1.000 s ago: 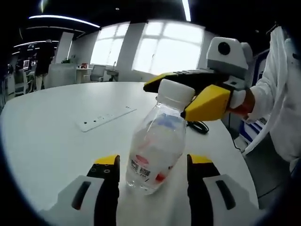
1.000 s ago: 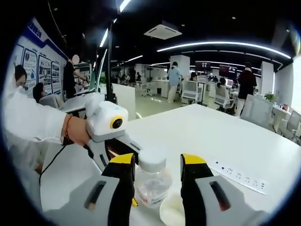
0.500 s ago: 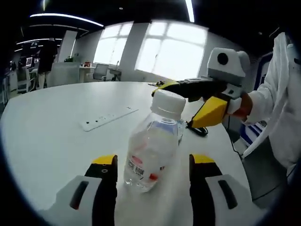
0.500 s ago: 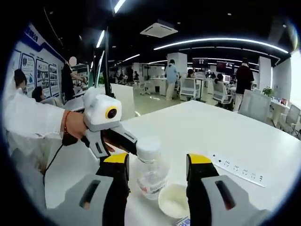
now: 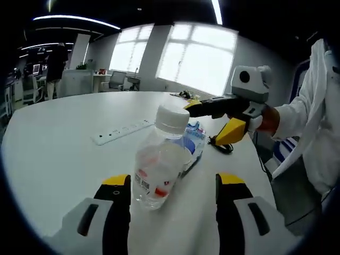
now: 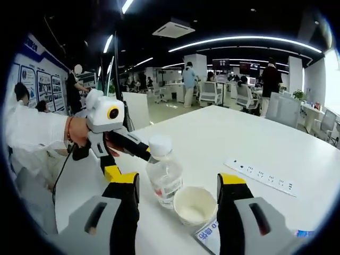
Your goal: Arrange the tabletop items into an orderly group along one side of the table until the central work area is clear of visible clutter.
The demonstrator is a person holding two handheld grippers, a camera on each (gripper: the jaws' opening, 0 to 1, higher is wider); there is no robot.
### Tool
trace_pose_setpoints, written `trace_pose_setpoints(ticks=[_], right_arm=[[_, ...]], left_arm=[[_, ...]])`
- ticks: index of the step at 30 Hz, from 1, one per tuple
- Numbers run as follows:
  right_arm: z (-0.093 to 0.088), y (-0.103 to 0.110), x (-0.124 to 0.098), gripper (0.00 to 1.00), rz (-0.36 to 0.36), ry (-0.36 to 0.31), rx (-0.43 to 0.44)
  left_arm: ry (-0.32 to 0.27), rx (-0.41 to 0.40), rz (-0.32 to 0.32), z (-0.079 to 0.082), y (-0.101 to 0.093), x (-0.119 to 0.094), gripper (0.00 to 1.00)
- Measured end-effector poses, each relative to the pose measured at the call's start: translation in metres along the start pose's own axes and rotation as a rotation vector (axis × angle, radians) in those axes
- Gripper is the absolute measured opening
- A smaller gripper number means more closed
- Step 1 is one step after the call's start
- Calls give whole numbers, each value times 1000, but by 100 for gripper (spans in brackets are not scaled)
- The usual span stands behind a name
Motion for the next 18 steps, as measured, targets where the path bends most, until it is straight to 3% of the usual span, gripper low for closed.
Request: trace_pose_setpoints(ticks=[18], right_arm=[[-44,-18,-67,64,-75,7,53]], left_arm=[[-9,-32,47,-9,-52,-25,67]])
Point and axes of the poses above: the point that each gripper's makers call its tool centre point, and the gripper's own axes: x roughly forward along the fingers, y roughly to its left, z roughly out of its top, the point moved 7 cm from there along -x, roughly backward along the fingers, and after that the axes turned 15 degrees about y, right-handed, at the moved point
